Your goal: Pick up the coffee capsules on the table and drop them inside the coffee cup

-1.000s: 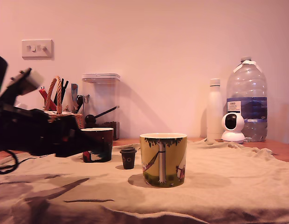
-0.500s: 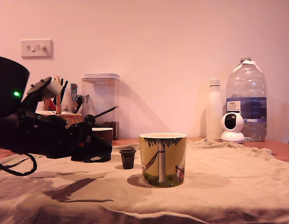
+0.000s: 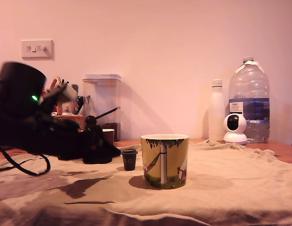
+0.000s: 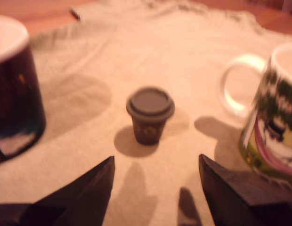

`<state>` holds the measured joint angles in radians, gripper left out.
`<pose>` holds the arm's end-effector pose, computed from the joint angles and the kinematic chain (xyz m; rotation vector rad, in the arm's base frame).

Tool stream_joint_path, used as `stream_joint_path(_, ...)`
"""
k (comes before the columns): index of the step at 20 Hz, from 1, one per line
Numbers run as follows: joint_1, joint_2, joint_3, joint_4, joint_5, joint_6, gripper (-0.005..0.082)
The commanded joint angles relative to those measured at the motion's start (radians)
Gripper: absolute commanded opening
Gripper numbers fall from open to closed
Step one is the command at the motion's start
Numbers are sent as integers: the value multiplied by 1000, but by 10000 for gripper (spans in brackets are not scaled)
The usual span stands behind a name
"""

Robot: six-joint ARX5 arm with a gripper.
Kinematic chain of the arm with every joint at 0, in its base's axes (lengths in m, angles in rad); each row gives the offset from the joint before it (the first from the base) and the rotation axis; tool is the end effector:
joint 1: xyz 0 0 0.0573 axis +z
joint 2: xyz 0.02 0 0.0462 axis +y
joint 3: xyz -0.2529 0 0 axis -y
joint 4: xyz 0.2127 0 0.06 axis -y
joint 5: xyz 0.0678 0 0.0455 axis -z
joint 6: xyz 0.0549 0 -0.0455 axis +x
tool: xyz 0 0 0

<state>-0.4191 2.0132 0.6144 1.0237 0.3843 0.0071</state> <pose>0.2969 -0.1548 0.0893 0.0133 0.3824 -0.7951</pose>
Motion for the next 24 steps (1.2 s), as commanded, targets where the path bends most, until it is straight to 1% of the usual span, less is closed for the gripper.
stream_joint_path(1,-3,10,26,-7,0,16,514)
stream_joint_path(4,-6,10,66,-64,0,21,514)
stream_joint_path(8,-23,14,106,-90,0,28,514)
stream_joint_path(14,-48,94,200,-129,0,28,514)
stream_joint_path(16,-49,95,223,-164,0,28,514)
stream_joint_path(20,-48,95,259,-245,-13,27,513)
stream_joint_path(23,-48,95,268,-262,-17,27,513)
stream_joint_path(24,-48,95,270,-267,-27,27,513)
